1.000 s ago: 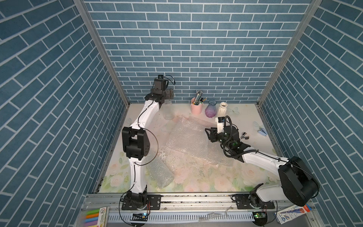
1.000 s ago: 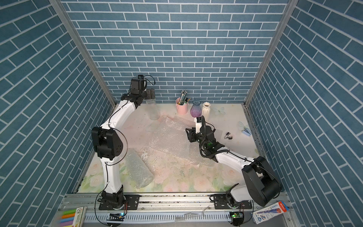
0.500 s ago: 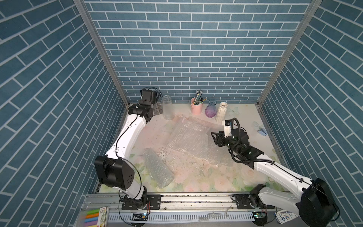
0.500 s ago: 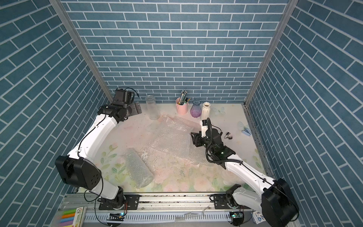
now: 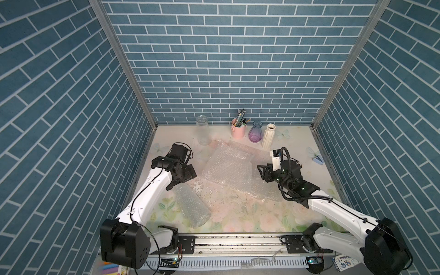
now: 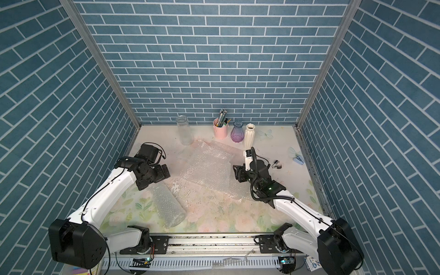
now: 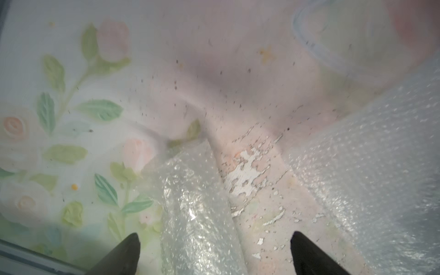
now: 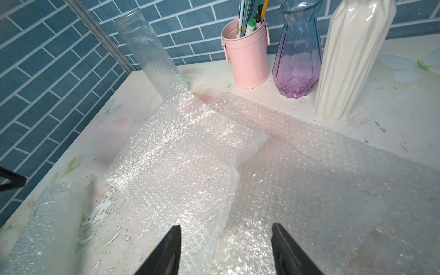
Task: Unwrap the vase from the bubble wrap
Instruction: Place the vase at the center of the board, then pick up the bubble wrap from the center of the board.
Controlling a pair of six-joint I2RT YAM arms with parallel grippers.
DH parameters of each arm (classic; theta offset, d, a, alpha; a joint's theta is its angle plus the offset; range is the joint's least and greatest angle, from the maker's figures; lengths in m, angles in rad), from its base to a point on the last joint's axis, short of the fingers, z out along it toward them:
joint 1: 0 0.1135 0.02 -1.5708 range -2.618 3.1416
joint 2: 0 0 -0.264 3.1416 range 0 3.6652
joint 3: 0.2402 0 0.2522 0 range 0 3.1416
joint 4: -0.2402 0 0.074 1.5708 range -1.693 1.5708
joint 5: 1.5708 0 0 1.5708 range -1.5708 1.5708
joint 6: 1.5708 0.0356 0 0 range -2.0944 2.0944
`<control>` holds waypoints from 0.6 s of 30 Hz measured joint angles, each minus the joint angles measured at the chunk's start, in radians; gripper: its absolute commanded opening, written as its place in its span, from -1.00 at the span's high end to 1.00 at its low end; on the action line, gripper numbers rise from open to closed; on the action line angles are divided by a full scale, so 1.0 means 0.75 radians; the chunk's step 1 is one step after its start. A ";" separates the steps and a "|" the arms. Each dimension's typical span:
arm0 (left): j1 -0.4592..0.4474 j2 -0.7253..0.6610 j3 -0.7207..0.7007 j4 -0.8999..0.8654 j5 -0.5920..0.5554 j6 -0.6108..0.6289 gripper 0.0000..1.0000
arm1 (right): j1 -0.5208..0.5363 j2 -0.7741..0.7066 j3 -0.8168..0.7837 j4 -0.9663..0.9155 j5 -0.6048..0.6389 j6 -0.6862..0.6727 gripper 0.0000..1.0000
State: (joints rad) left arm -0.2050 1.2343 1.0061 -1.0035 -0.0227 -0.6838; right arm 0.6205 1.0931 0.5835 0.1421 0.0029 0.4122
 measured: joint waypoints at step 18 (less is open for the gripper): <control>0.000 0.148 -0.335 0.238 0.166 -0.079 -0.97 | 0.000 0.020 0.000 0.002 0.006 0.000 -0.22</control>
State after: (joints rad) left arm -0.2050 1.3453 0.7551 -0.8249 0.1017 -0.7429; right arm 0.6205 1.1080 0.5835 0.1432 0.0074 0.4122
